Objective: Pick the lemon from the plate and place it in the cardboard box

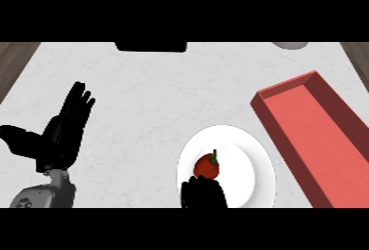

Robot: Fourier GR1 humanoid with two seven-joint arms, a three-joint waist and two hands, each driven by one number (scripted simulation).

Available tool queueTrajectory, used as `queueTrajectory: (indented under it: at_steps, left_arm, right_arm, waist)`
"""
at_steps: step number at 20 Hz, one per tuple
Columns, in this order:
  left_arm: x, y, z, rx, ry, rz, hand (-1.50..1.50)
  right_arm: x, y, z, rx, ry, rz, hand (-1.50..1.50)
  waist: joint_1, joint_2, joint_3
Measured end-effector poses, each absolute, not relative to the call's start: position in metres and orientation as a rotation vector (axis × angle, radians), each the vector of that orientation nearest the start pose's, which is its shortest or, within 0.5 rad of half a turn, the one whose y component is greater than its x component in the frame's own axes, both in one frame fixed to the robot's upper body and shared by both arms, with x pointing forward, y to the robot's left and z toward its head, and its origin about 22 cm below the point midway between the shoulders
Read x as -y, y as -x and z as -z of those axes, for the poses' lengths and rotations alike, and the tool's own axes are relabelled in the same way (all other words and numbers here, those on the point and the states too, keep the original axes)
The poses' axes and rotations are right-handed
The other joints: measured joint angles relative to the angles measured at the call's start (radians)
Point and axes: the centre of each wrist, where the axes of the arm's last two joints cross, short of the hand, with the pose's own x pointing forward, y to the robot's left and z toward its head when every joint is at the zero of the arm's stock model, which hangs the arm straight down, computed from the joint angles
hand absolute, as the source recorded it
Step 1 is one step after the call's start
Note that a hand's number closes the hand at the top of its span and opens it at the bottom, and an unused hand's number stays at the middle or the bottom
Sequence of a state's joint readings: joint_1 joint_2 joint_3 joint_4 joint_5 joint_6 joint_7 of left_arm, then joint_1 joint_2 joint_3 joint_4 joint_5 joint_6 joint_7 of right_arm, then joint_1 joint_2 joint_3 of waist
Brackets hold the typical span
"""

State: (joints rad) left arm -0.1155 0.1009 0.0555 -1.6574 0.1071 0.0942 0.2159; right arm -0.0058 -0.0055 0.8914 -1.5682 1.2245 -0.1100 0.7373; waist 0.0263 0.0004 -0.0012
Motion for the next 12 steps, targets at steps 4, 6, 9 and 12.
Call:
queueTrajectory:
  at_steps: [4,6,9,12]
  left_arm:
    - [-0.254,-0.267,-0.059,1.545,-0.054,-0.091,0.00]
    - [-0.256,-0.268,-0.059,1.547,-0.060,-0.095,0.00]
    - [-0.261,-0.270,-0.057,1.543,-0.066,-0.097,0.00]
    - [-0.261,-0.271,-0.060,1.543,-0.072,-0.103,0.00]
  right_arm:
    - [0.013,-0.129,-0.020,1.430,0.758,-1.317,1.50]
    - [0.008,-0.125,-0.029,1.464,0.773,-1.374,1.50]
    - [0.007,-0.125,-0.031,1.473,0.835,-1.478,1.50]
    - [0.006,-0.126,-0.033,1.500,0.888,-1.518,1.50]
  waist:
    - [-0.007,-0.002,0.000]
    - [-0.013,-0.002,0.001]
    - [-0.018,-0.003,0.000]
    - [-0.021,-0.006,0.001]
